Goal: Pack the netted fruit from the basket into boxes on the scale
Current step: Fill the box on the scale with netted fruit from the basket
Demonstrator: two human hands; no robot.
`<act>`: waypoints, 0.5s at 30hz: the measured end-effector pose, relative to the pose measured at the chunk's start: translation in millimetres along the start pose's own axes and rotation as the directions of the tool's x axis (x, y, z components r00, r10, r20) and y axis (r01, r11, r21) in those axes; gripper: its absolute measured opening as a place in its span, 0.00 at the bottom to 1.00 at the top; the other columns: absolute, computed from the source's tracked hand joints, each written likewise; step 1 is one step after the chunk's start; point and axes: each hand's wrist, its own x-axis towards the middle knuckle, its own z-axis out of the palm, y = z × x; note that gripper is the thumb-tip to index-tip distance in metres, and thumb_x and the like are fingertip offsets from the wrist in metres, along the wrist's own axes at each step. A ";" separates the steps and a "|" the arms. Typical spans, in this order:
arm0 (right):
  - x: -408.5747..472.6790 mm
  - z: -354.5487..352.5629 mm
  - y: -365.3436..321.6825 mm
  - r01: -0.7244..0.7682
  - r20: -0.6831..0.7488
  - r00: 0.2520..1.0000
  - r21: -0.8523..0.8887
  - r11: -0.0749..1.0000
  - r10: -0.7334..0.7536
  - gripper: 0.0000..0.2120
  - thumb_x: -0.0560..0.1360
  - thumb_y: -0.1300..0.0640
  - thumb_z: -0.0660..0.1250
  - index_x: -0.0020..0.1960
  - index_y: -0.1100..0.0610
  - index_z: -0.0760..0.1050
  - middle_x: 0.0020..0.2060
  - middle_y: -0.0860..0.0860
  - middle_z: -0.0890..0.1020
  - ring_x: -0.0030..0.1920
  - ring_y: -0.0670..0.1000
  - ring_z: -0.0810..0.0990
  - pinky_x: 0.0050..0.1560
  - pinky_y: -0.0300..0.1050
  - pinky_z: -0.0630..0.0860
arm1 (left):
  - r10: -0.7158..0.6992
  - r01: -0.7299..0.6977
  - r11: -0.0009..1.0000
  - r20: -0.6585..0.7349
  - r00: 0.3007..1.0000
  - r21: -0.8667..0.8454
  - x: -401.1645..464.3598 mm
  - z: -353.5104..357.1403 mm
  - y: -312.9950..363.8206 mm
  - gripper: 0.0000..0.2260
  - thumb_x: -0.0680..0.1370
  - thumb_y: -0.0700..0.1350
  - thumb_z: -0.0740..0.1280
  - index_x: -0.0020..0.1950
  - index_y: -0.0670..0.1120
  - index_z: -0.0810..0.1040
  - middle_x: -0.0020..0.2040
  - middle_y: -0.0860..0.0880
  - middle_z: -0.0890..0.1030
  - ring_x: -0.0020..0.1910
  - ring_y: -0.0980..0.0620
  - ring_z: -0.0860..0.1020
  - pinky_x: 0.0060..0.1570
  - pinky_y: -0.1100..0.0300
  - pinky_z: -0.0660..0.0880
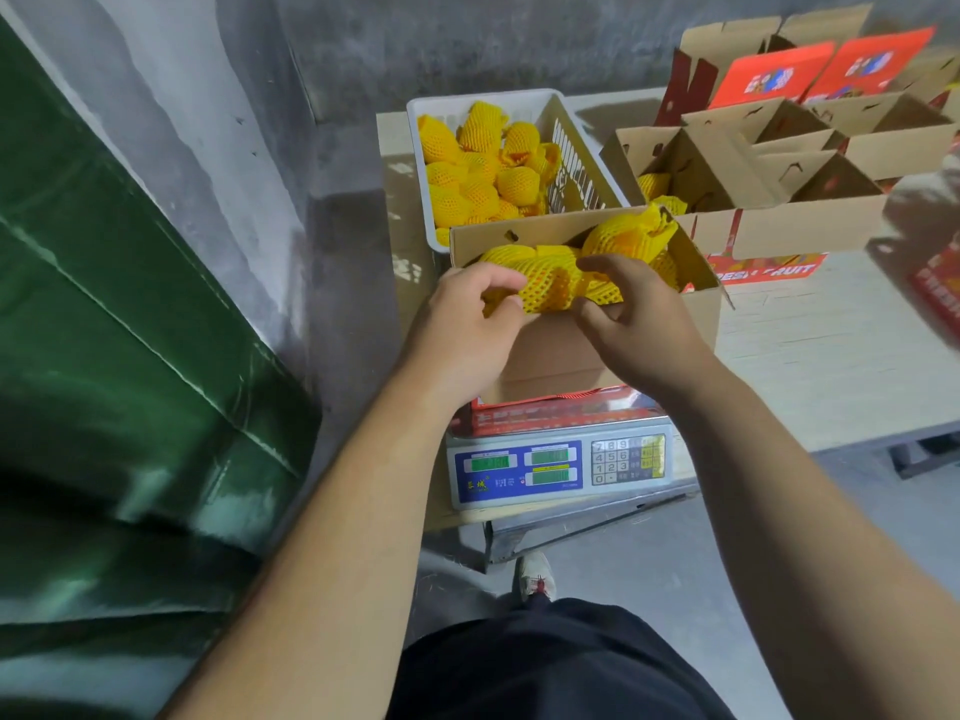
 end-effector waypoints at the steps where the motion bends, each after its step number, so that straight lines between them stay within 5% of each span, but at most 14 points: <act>1: 0.5 -0.1 0.4 0.004 0.000 1.000 0.005 1.000 -0.004 0.21 0.81 0.54 0.68 0.73 0.53 0.74 0.70 0.53 0.77 0.51 0.43 0.76 0.54 0.37 0.69 | -0.006 0.006 1.000 -0.012 1.000 -0.003 0.7 0.9 -0.1 0.10 0.83 0.48 0.66 0.63 0.57 0.82 0.67 0.53 0.78 0.62 0.53 0.78 0.64 0.53 0.77; 7: 11.0 -8.1 10.2 0.073 -0.078 0.995 0.049 0.996 -0.069 0.19 0.80 0.57 0.68 0.70 0.56 0.77 0.66 0.54 0.79 0.65 0.53 0.77 0.61 0.51 0.77 | -0.022 0.019 1.000 -0.116 0.993 -0.019 13.0 10.9 -4.1 0.11 0.83 0.46 0.66 0.62 0.58 0.81 0.65 0.55 0.74 0.61 0.58 0.73 0.54 0.65 0.69; 11: 34.5 -23.6 32.8 0.122 -0.259 0.960 0.040 0.992 -0.107 0.19 0.77 0.55 0.66 0.68 0.53 0.77 0.66 0.53 0.77 0.68 0.55 0.73 0.69 0.56 0.71 | -0.110 0.105 0.994 -0.156 0.982 -0.035 33.8 14.2 -9.3 0.20 0.82 0.46 0.68 0.73 0.59 0.72 0.67 0.57 0.68 0.66 0.57 0.69 0.61 0.58 0.69; 13: 54.0 -32.3 51.7 -0.003 -0.314 0.949 -0.002 1.000 0.002 0.23 0.77 0.52 0.67 0.72 0.49 0.73 0.69 0.53 0.73 0.70 0.57 0.69 0.69 0.56 0.67 | -0.214 0.200 0.971 -0.110 0.971 -0.129 45.4 12.9 -11.3 0.28 0.83 0.43 0.67 0.79 0.61 0.64 0.69 0.59 0.68 0.68 0.56 0.69 0.62 0.54 0.70; 15: 73.9 -40.3 76.6 -0.221 -0.217 0.953 -0.009 0.975 0.214 0.28 0.78 0.52 0.68 0.76 0.49 0.66 0.72 0.56 0.70 0.71 0.61 0.68 0.69 0.61 0.68 | -0.276 0.264 0.945 -0.036 0.960 -0.194 54.4 16.0 -14.9 0.32 0.84 0.40 0.65 0.82 0.63 0.59 0.74 0.58 0.70 0.74 0.52 0.69 0.71 0.47 0.71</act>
